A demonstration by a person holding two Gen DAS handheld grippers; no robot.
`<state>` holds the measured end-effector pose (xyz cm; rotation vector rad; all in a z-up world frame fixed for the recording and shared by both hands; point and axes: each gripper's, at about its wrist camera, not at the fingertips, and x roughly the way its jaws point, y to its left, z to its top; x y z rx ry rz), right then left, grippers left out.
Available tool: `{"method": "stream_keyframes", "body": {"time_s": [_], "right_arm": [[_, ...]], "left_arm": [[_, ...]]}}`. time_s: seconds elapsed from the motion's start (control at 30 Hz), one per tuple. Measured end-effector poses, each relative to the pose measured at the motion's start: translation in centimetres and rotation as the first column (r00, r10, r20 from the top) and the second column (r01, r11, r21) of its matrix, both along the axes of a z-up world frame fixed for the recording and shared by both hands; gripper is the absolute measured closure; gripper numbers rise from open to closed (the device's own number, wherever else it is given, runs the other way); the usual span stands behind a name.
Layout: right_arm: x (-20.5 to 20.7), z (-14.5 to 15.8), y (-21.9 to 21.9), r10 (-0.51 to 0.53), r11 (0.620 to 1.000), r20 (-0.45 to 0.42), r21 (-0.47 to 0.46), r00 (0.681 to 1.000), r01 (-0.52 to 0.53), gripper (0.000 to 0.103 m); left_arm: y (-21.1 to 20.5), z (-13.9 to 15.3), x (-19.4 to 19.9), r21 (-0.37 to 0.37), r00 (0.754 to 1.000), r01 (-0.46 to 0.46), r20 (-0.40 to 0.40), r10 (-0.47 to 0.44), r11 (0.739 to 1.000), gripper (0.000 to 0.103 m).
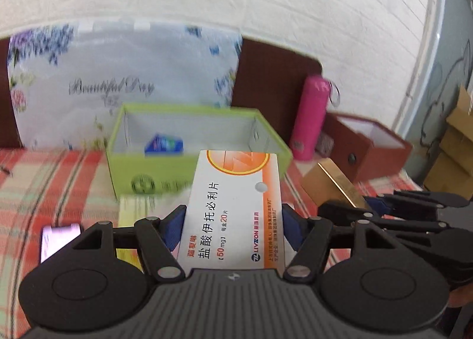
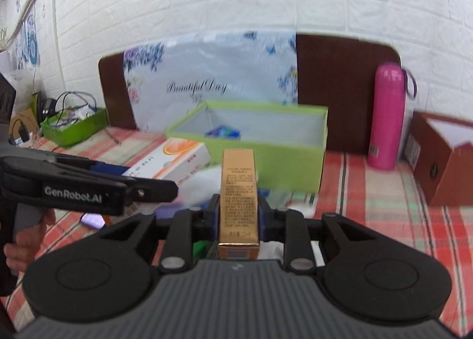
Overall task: Organize objects
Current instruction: 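Carry the medicine box and gold box into the lime-green box, release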
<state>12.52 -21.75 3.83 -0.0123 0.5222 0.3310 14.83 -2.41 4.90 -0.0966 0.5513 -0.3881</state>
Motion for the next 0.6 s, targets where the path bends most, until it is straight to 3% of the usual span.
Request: {"method": "stream_keyframes", "body": {"time_s": [0.1,0.23,0.47,0.6], "right_arm": [[3.8,1.3,-0.5,-0.027,1.0,0.036,-0.004,0.999,0.027,0.08],[9.5,1.2,-0.4,-0.052,0.998,0.046,-0.026,0.998,0.053,0.08],[17.6,-2.9,0.3,-0.086,0.993,-0.023,-0.083,0.996,0.084,0.08],[19.9,-5.1,0.7,-0.078,0.99,-0.061,-0.12,0.995,0.07,0.08]], "left_arm": [[0.1,2.3,3.9,-0.026,0.999,-0.033,0.033,0.034,0.999,0.034],[-0.5,3.3,9.8,-0.073,0.998,-0.067,0.01,0.068,0.995,0.034],[-2.2,-0.3,18.7,-0.117,0.991,-0.091,-0.113,0.077,0.989,0.034],[-2.5,-2.7,20.9,-0.082,0.982,-0.098,-0.17,0.083,0.992,0.034]]}}
